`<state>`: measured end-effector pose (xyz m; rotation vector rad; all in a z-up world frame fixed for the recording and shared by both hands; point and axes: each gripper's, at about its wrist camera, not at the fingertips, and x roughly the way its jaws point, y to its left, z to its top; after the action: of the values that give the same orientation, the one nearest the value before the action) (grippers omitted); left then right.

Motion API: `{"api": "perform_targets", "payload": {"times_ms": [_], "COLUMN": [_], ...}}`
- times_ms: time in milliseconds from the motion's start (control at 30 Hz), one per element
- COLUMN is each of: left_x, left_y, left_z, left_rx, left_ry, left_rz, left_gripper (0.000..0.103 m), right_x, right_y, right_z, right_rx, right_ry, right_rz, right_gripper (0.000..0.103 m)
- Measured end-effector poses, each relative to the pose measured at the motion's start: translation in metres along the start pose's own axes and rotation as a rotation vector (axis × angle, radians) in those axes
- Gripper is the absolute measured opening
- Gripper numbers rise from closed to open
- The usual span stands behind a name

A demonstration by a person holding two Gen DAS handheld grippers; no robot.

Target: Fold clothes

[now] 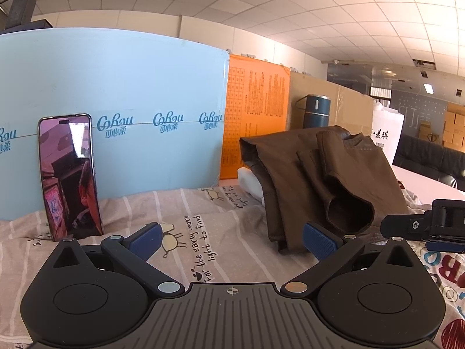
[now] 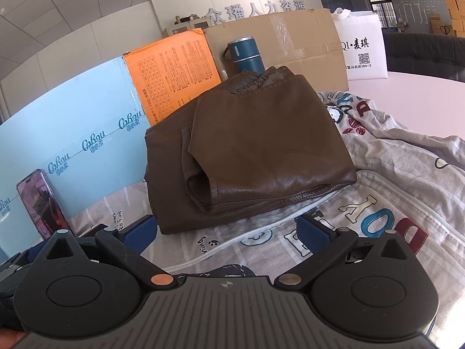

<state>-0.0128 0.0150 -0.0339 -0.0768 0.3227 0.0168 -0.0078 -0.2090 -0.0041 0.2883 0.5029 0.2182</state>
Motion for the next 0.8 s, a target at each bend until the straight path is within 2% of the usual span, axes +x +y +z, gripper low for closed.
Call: {"api": "perform_targets", "payload": {"times_ms": [800], "left_x": [0.0009], "left_y": [-0.0008], "left_z": [-0.0005], "left_rx": [0.001], "left_ry": [0.004], "left_rz": [0.000], "left_gripper": [0.103], "right_x": [-0.0002], "right_y": [-0.0029], "right_z": [-0.0004], "right_rx": [0.004], "right_ry": [0.000], "right_rz": [-0.003], "right_gripper": [0.103]}}
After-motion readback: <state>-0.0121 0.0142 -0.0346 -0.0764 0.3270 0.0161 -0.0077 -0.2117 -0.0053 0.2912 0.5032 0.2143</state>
